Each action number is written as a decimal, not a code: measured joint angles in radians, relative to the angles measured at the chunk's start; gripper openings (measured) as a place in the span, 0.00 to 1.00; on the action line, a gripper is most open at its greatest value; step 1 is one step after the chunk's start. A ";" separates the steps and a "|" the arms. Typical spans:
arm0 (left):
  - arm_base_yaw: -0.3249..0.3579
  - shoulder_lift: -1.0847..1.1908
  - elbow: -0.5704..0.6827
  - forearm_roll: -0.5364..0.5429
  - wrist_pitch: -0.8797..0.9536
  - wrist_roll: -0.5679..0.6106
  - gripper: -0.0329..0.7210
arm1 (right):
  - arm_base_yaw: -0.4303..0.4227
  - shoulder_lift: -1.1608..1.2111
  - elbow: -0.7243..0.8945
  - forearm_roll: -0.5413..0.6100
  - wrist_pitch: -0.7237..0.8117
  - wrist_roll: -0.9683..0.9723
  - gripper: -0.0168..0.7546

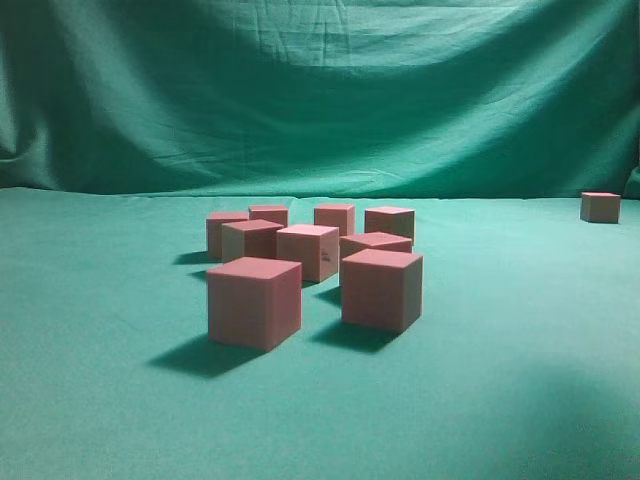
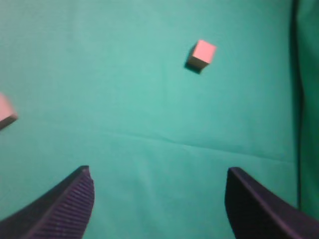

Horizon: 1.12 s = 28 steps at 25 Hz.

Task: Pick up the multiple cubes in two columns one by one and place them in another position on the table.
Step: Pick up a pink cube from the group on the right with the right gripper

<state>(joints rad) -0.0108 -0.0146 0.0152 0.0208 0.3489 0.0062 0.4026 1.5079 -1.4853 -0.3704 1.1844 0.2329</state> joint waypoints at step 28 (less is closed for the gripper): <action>0.000 0.000 0.000 0.000 0.000 0.001 0.04 | -0.437 0.823 -0.526 0.359 -0.318 -0.187 0.73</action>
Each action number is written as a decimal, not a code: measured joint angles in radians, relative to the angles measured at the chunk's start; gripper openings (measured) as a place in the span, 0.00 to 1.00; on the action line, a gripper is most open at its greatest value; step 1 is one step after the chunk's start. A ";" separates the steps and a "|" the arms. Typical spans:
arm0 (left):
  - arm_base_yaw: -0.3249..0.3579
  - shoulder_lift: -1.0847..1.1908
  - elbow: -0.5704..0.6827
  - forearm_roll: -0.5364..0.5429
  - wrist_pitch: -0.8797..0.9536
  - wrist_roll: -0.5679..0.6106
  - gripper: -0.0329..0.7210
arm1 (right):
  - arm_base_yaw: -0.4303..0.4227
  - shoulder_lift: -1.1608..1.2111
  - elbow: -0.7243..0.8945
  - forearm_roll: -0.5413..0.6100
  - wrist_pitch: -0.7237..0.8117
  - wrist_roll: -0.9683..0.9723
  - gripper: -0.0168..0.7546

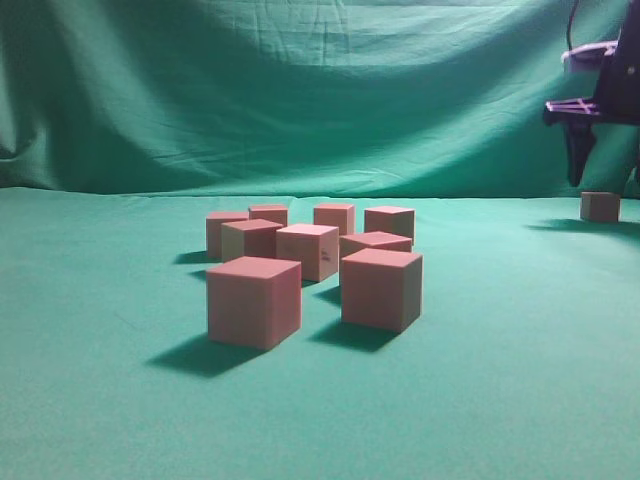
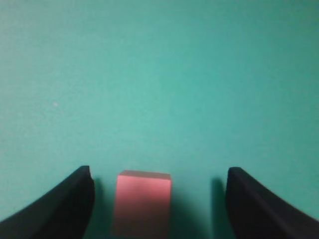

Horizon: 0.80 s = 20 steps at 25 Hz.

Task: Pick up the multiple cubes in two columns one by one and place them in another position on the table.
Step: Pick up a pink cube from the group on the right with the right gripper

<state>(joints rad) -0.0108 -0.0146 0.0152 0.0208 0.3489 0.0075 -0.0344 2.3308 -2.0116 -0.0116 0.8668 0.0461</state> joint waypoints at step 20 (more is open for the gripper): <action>0.000 0.000 0.000 0.000 0.000 0.000 0.04 | 0.000 0.044 -0.118 0.122 0.135 -0.079 0.35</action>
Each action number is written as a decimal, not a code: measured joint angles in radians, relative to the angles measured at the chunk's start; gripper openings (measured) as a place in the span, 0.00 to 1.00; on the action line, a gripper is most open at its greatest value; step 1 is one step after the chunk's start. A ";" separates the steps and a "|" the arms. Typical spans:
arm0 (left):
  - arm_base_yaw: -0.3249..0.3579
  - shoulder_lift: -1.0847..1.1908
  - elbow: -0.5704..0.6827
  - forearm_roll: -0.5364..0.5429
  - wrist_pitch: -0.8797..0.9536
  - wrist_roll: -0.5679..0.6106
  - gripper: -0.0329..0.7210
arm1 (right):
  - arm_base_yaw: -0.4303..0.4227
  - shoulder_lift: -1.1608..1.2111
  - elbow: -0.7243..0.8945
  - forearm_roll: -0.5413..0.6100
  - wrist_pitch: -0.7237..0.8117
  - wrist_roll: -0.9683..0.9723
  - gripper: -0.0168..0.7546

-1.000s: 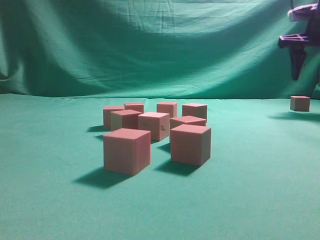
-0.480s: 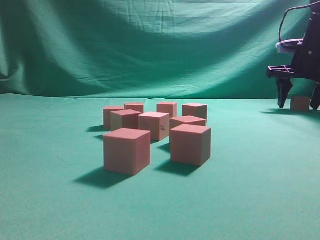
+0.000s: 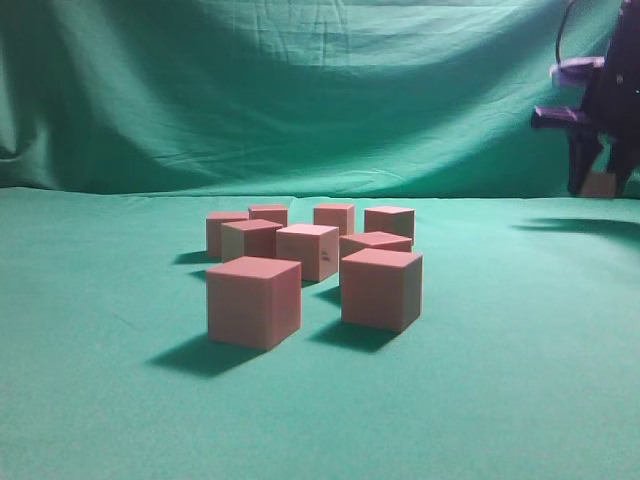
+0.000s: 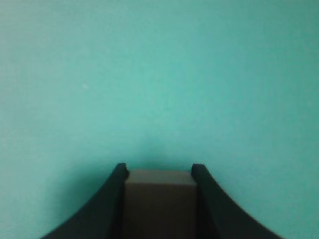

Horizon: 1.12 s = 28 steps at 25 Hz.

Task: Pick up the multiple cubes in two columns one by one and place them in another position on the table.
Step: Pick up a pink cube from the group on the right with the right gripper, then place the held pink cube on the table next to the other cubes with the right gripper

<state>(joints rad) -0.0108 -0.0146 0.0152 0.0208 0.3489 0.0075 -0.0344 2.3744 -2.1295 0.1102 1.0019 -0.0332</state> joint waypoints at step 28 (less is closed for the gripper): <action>0.000 0.000 0.000 0.000 0.000 0.000 0.04 | 0.001 -0.861 0.331 0.422 0.264 -0.189 0.35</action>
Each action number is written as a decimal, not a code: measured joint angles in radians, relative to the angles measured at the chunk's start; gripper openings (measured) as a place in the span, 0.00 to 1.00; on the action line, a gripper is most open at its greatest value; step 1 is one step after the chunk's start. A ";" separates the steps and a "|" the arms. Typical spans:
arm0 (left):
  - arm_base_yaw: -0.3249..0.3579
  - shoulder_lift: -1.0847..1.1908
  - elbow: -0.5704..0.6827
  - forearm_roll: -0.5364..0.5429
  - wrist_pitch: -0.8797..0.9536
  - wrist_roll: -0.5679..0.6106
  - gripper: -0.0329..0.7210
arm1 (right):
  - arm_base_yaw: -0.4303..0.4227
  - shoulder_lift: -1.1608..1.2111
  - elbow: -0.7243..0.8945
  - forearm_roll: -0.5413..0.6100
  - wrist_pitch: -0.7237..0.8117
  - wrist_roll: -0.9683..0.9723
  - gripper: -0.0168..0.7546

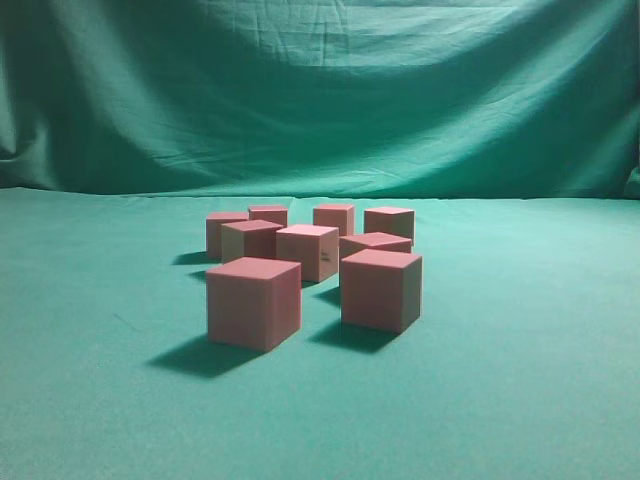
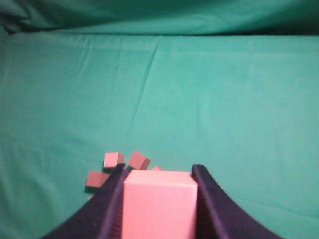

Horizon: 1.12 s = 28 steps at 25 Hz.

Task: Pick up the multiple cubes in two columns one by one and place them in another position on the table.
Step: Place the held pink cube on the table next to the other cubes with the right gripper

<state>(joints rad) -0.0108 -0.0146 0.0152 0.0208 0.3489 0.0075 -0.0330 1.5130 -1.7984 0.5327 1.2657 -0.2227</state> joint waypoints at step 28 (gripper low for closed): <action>0.000 0.000 0.000 0.000 0.000 0.000 0.04 | 0.886 0.058 0.325 -0.137 -0.020 0.030 0.35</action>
<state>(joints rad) -0.0108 -0.0146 0.0152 0.0208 0.3489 0.0075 0.8531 1.5709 -1.4731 0.3960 1.2455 -0.1924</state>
